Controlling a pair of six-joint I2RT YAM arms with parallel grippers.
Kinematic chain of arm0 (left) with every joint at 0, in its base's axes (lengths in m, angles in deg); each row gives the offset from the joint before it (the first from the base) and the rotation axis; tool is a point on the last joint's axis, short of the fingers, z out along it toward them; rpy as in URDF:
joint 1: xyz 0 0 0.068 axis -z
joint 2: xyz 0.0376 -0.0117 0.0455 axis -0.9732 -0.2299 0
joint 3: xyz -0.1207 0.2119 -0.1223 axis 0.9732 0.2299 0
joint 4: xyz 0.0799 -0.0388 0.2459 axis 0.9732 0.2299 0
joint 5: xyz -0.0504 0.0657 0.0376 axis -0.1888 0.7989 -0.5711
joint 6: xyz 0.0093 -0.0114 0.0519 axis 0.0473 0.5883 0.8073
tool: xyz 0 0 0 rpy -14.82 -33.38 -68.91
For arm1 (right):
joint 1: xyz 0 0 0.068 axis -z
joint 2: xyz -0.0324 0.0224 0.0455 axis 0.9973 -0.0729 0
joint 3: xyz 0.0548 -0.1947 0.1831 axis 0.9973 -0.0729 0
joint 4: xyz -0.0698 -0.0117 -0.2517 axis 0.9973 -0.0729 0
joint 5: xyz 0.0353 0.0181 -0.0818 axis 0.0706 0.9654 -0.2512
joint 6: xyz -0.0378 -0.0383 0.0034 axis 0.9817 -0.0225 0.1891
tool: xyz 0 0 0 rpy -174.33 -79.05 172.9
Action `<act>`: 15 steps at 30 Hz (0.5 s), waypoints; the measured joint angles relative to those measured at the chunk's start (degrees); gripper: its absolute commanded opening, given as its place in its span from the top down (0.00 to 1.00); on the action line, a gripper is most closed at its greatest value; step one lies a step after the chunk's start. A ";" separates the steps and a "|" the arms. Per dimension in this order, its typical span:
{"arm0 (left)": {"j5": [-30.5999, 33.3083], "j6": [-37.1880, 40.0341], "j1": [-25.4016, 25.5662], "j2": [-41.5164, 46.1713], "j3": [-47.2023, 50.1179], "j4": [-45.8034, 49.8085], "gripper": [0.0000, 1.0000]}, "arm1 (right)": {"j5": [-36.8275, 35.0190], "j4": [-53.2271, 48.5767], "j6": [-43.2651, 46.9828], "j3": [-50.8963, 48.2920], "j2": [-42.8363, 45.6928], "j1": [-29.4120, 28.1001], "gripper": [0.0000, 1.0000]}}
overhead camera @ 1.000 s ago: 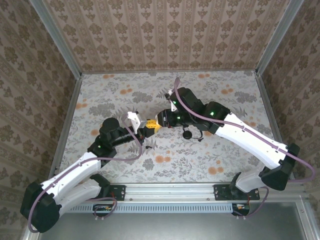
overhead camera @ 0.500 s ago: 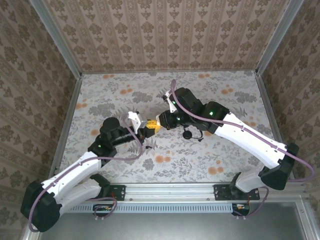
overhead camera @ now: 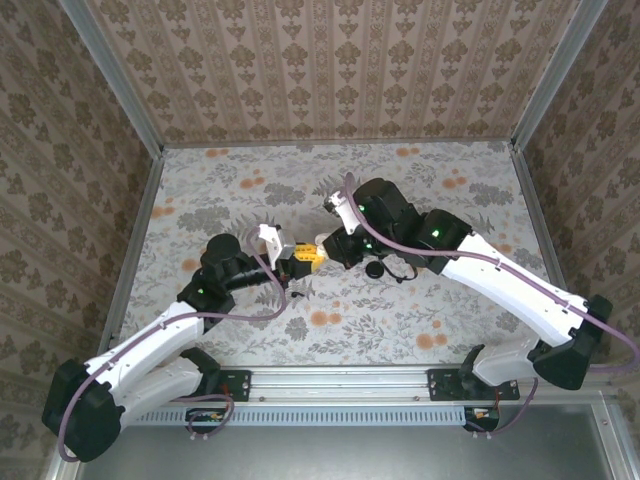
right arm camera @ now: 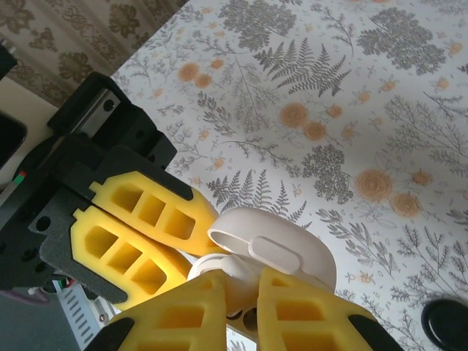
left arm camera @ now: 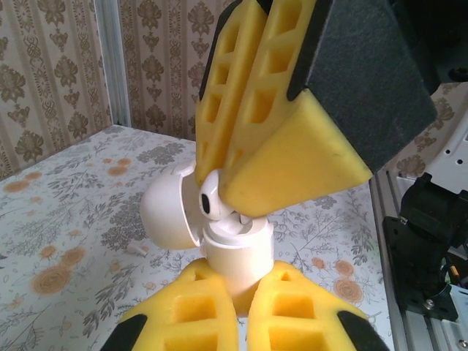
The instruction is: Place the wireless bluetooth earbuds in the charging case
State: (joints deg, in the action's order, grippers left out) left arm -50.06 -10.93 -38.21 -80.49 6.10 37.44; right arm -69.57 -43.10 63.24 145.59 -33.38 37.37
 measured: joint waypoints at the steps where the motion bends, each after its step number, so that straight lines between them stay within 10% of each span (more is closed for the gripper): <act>1: -0.26 -0.07 0.00 0.00 0.00 -0.04 1.00 | 0.79 0.33 0.87 -0.39 0.24 0.24 0.88; 15: -1.75 -0.87 -0.02 0.00 0.00 -1.51 1.00 | 7.89 3.26 8.63 -2.67 1.60 2.58 0.75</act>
State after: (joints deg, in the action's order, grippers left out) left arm -51.81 -11.81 -38.23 -80.49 6.10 35.94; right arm -61.68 -39.84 71.87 142.92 -31.79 39.95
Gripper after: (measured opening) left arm 0.051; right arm 0.220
